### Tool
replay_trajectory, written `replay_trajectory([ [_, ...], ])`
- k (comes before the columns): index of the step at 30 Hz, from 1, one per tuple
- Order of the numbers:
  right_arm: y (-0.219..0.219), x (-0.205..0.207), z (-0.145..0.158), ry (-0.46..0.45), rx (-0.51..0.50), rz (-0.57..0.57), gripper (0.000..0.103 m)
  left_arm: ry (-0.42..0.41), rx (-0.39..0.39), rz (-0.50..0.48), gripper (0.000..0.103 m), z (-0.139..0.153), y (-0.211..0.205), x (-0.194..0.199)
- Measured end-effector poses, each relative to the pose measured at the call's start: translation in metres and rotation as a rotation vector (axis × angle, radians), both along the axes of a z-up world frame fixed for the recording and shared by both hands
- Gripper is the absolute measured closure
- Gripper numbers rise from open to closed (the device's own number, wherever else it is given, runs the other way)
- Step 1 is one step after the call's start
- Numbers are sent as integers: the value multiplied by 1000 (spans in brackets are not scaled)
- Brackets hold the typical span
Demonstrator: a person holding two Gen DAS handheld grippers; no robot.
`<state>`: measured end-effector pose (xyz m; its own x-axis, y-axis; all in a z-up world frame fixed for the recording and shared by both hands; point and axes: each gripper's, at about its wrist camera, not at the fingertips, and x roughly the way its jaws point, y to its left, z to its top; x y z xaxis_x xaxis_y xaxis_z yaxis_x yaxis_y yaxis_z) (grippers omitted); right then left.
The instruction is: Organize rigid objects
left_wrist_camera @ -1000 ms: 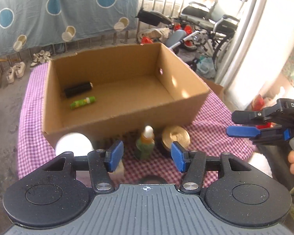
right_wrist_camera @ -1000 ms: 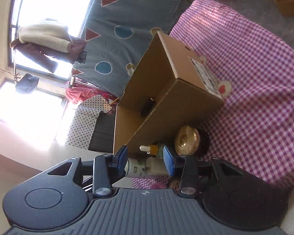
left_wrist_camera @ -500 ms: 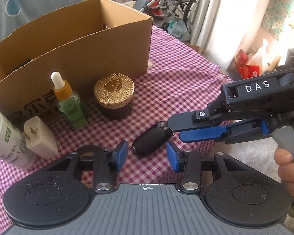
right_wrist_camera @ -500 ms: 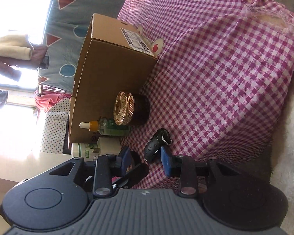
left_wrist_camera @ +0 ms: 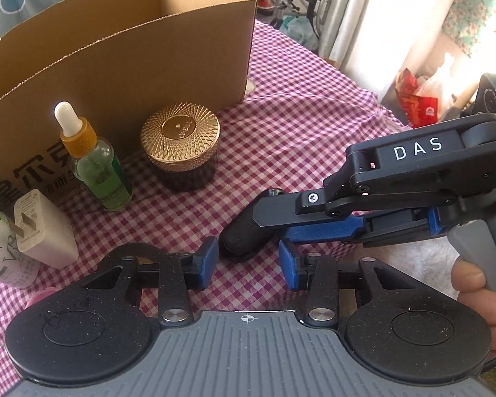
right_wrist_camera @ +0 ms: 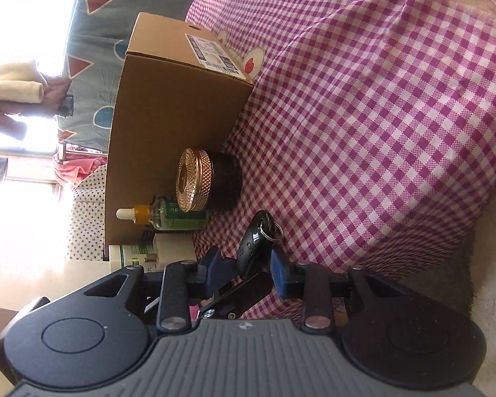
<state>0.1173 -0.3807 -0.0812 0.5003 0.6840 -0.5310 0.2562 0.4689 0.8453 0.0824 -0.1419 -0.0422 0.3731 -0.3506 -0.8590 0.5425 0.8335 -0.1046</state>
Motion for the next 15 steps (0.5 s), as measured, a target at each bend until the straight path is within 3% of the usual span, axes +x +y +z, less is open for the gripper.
replay_trajectory([
  [11, 15, 16, -3, -28, 0, 10, 69, 0, -13, -30, 63, -3, -4, 1],
  [15, 20, 21, -7, -33, 4, 17, 77, -5, -16, -40, 62, -4, -7, 1],
])
